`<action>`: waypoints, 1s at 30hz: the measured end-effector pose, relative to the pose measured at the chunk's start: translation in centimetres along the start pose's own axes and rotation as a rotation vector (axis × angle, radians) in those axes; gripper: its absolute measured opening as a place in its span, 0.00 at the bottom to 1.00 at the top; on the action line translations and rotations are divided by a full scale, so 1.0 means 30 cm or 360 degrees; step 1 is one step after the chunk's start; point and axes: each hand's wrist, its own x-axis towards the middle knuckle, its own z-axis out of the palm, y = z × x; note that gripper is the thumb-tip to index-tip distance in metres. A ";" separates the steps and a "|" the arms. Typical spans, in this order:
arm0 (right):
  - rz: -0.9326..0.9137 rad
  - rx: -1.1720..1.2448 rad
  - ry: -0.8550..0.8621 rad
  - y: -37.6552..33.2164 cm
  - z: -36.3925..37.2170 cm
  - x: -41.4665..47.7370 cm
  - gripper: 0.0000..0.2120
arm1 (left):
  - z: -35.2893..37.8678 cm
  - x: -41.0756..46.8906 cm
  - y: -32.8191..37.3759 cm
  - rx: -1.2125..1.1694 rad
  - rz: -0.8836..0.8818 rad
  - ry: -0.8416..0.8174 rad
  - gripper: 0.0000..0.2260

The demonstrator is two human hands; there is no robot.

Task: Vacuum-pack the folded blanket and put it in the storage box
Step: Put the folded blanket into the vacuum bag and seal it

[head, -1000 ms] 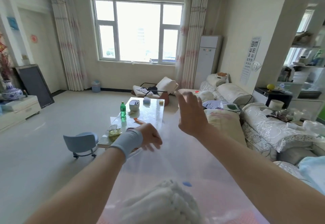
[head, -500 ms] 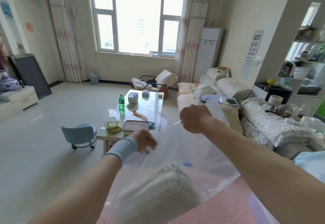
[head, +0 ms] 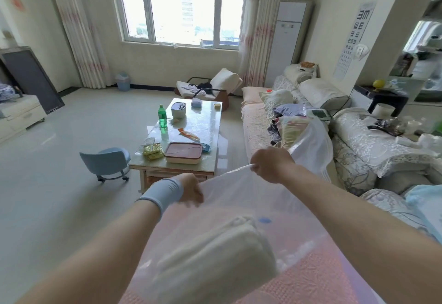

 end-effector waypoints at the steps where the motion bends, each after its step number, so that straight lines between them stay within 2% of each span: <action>1: -0.0006 -0.0002 0.0067 0.009 0.016 0.020 0.09 | 0.005 0.022 -0.027 -0.0093 -0.0033 0.0022 0.04; 5: 0.0017 -0.0059 0.0324 0.039 0.042 0.116 0.09 | -0.040 0.153 -0.037 -0.0126 -0.0072 0.0415 0.10; 8: 0.0103 -0.0096 0.0620 0.088 0.025 0.163 0.11 | -0.106 0.214 -0.003 0.0139 -0.0053 0.0680 0.13; 11: 0.0179 0.0034 0.0922 0.116 0.019 0.147 0.08 | -0.168 0.236 0.037 0.0332 -0.0024 0.0981 0.15; 13: 0.0167 0.0072 0.1005 0.134 0.052 0.109 0.09 | -0.159 0.240 0.057 0.0334 -0.0012 0.0985 0.16; 15: 0.0137 0.0027 0.0932 0.136 0.125 0.046 0.08 | -0.092 0.244 0.062 0.0372 0.0011 0.0821 0.15; 17: 0.0063 -0.0056 0.0829 0.125 0.224 -0.035 0.05 | 0.017 0.240 0.051 0.0363 0.0028 0.0652 0.13; 21: -0.0089 -0.0015 0.0527 0.077 0.493 -0.176 0.14 | 0.299 0.253 -0.009 0.0178 -0.0012 0.0401 0.11; 23: -0.0105 -0.0024 0.0178 0.035 0.638 -0.237 0.11 | 0.474 0.270 -0.029 0.0212 -0.0052 0.0134 0.09; 26: -0.0141 0.0027 -0.0465 -0.027 0.861 -0.327 0.15 | 0.716 0.271 -0.037 0.0282 -0.0116 -0.0366 0.09; 28: -0.0061 0.0256 -0.0816 -0.071 0.977 -0.400 0.13 | 0.850 0.264 -0.042 0.0381 -0.0094 -0.0724 0.16; 30: -0.0119 0.0360 -0.1199 -0.109 1.063 -0.465 0.09 | 0.930 0.267 -0.044 0.0230 -0.0169 -0.0995 0.23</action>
